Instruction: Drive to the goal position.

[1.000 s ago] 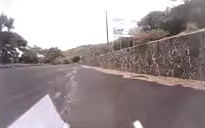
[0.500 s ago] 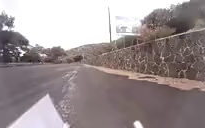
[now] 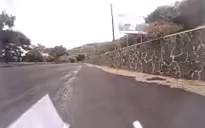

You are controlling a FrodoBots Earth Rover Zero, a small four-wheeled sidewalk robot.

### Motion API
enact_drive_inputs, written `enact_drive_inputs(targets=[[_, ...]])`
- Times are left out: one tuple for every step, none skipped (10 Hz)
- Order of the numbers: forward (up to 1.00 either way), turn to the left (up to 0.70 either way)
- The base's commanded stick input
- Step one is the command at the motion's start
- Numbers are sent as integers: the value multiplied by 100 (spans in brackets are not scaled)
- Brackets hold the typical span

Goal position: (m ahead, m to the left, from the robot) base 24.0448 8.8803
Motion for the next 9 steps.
enact_drive_inputs(targets=[[100,0],[100,0],[100,0],[100,0],[100,0],[100,0],[100,0],[100,0],[100,0]])
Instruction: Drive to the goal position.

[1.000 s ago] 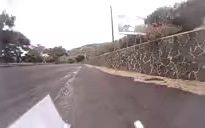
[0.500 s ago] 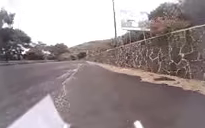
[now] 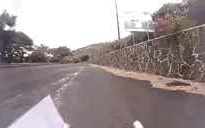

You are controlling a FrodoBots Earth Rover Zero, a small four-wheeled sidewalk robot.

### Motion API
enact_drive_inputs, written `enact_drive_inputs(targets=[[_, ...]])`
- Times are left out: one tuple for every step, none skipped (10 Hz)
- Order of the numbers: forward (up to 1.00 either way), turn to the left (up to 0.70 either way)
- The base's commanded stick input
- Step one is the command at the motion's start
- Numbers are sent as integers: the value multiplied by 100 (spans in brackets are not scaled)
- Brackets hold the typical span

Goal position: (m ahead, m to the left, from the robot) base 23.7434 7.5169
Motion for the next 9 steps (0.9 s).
enact_drive_inputs(targets=[[100,0],[100,0],[100,0],[100,0],[100,0],[100,0],[100,0],[100,0],[100,0]])
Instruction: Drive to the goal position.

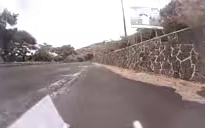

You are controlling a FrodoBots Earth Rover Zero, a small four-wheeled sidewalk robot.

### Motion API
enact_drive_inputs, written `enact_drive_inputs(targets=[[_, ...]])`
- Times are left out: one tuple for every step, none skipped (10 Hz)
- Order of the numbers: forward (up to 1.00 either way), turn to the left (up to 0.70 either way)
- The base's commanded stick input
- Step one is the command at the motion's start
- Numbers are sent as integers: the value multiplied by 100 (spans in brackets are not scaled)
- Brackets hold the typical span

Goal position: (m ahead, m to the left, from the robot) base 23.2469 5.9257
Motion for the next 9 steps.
enact_drive_inputs(targets=[[100,0],[100,0],[100,0],[100,0],[100,0],[100,0],[100,0],[100,0],[100,0]])
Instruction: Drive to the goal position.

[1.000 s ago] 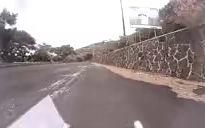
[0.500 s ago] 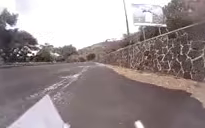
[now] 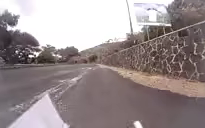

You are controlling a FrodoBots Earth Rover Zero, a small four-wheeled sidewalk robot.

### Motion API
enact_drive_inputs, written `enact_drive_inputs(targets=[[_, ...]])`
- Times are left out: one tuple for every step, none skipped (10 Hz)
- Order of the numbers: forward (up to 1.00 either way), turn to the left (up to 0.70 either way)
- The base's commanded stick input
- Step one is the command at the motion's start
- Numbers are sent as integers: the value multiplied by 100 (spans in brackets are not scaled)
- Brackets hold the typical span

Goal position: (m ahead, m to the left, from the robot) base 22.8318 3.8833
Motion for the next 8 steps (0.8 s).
enact_drive_inputs(targets=[[100,0],[100,0],[100,0],[100,0],[100,0],[100,0],[100,0],[100,0]])
